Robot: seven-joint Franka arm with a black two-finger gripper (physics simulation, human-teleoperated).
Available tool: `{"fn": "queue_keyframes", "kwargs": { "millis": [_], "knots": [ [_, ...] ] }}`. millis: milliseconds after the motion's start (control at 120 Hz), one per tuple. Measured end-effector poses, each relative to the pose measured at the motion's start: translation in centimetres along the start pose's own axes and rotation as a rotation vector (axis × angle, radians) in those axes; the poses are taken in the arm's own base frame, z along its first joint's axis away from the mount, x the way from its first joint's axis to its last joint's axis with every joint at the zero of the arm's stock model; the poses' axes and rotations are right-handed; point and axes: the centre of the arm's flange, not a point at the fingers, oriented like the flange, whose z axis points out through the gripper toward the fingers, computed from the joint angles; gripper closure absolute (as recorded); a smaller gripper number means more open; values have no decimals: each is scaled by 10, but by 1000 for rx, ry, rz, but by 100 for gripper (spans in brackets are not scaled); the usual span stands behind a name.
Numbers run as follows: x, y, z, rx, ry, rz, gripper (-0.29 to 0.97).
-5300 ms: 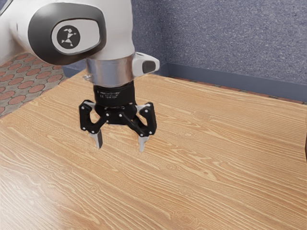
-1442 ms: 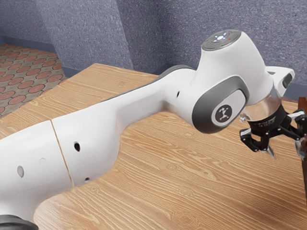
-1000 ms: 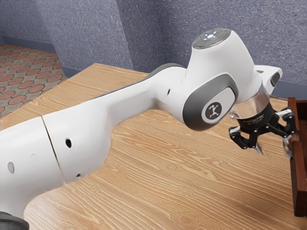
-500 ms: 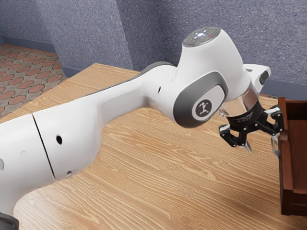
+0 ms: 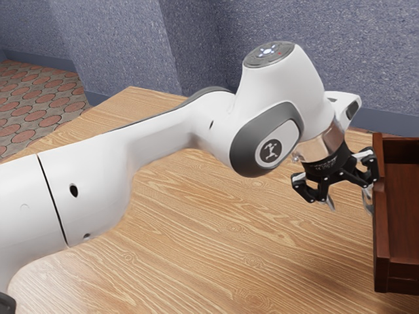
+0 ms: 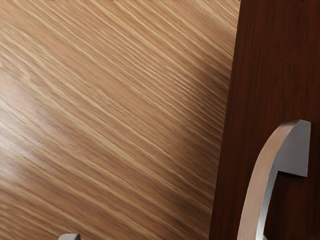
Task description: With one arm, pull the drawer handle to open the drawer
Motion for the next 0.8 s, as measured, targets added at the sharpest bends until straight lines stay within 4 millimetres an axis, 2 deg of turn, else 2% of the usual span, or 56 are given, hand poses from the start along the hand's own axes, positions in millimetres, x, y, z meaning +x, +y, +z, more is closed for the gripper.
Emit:
{"fn": "queue_keyframes", "kwargs": {
  "millis": [175,367,800],
  "knots": [
    [0,-4,2,10,4,1,30],
    [9,-13,7,21,11,-15,30],
    [12,-15,3,17,28,-10,30]
  ]
}}
